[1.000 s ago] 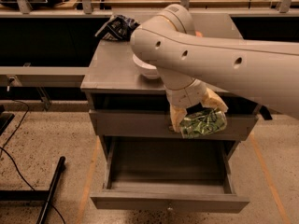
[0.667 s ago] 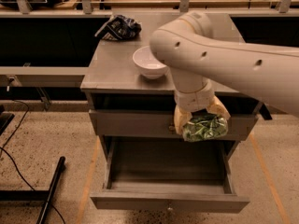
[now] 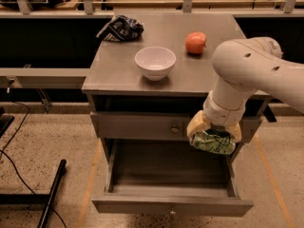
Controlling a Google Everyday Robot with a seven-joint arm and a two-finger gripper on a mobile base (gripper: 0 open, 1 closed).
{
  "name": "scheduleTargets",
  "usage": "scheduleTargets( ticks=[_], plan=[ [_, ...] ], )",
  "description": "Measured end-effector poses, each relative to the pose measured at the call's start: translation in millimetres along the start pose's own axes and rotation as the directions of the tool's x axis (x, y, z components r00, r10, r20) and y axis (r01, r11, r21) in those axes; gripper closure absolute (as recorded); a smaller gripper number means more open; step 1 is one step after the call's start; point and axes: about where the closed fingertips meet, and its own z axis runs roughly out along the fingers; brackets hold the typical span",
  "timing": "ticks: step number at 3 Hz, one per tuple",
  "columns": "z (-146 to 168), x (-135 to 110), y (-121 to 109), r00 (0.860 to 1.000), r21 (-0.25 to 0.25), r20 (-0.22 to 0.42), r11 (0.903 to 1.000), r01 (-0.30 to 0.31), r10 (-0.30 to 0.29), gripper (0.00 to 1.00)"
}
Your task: Place green can into middle drawer
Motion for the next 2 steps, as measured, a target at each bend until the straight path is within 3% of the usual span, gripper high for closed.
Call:
scheduleTargets(
  ticks=[1,2],
  plan=[
    [-1,-4,2,0.999,-0.031,0.026,0.9994,-0.018,0.019,1.0],
    [26,10,-5,1.0,0.01,0.022,0.9999,-0.005,0.005,1.0]
  ],
)
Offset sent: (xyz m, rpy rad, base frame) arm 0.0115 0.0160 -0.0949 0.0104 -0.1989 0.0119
